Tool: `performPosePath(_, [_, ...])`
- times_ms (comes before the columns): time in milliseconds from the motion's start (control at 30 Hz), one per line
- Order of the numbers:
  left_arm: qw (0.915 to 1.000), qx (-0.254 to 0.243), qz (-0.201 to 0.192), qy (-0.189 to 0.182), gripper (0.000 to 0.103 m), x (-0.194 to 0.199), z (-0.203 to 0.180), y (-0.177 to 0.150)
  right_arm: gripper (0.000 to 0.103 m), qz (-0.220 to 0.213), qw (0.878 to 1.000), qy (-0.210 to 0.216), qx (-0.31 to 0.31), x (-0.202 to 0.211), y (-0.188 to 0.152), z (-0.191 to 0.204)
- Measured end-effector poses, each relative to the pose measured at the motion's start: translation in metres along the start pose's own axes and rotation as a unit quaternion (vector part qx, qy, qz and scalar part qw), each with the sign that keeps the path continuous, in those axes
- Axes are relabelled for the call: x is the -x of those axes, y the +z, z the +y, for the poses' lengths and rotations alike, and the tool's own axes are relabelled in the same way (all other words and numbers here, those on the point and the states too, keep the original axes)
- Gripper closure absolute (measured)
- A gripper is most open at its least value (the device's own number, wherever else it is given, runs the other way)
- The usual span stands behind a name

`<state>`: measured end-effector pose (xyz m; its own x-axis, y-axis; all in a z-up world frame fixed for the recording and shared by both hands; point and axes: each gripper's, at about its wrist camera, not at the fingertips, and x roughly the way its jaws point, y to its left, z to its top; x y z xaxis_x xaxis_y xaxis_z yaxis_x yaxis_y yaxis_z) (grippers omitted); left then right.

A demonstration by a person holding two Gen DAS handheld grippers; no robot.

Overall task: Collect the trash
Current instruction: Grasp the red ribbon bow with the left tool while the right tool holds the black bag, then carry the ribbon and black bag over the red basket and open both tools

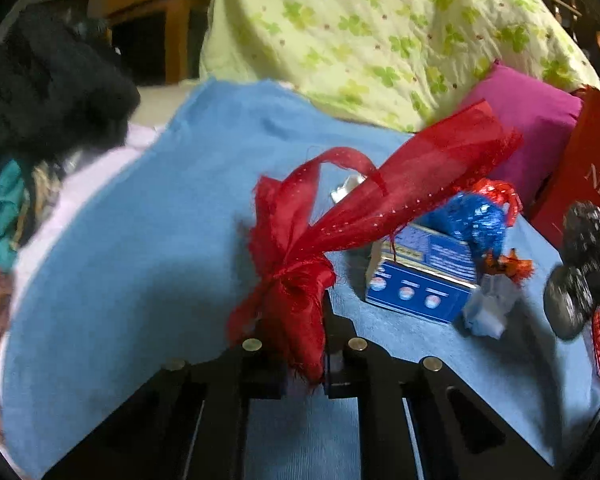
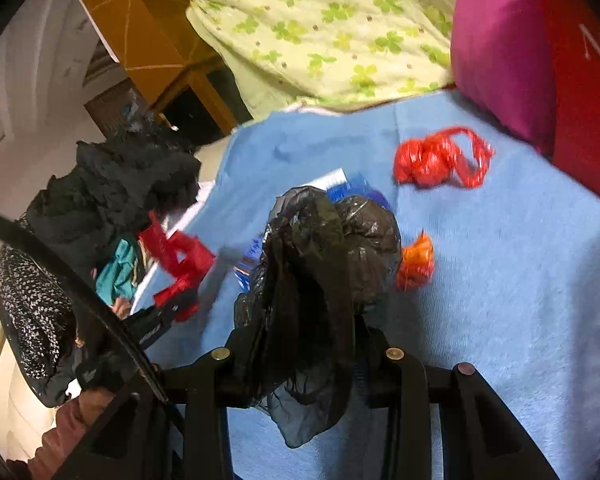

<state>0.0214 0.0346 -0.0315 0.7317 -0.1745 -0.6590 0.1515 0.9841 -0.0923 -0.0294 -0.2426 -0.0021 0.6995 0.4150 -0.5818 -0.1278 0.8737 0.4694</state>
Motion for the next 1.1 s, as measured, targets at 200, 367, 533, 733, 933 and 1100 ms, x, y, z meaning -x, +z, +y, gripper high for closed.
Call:
performPosePath(200, [0.9995, -0.018, -0.011, 0.022, 0.091, 0.050, -0.029, -0.002, 0.064, -0.048, 0.999, 0.011, 0.022, 0.033, 0.004, 0.008])
performPosePath(367, [0.9971, -0.057, -0.043, 0.026, 0.091, 0.090, -0.061, 0.009, 0.064, -0.098, 0.995, 0.009, 0.036, 0.066, 0.005, 0.011])
performPosePath(533, [0.9934, -0.091, -0.062, 0.032, 0.091, 0.115, -0.099, 0.018, 0.064, -0.140, 0.990, -0.006, 0.033, 0.101, -0.003, 0.004])
performPosePath(733, [0.9894, -0.120, -0.076, 0.029, 0.091, 0.143, -0.140, 0.024, 0.064, -0.175, 0.982, -0.058, 0.030, 0.156, -0.018, 0.002])
performPosePath(933, [0.9849, -0.145, -0.094, 0.013, 0.091, 0.165, -0.167, 0.023, 0.064, -0.196, 0.976, -0.087, 0.025, 0.205, -0.016, 0.009])
performPosePath(1100, [0.9821, -0.161, -0.098, 0.003, 0.090, 0.176, -0.184, 0.025, 0.064, -0.209, 0.971, -0.113, 0.031, 0.226, -0.018, 0.019])
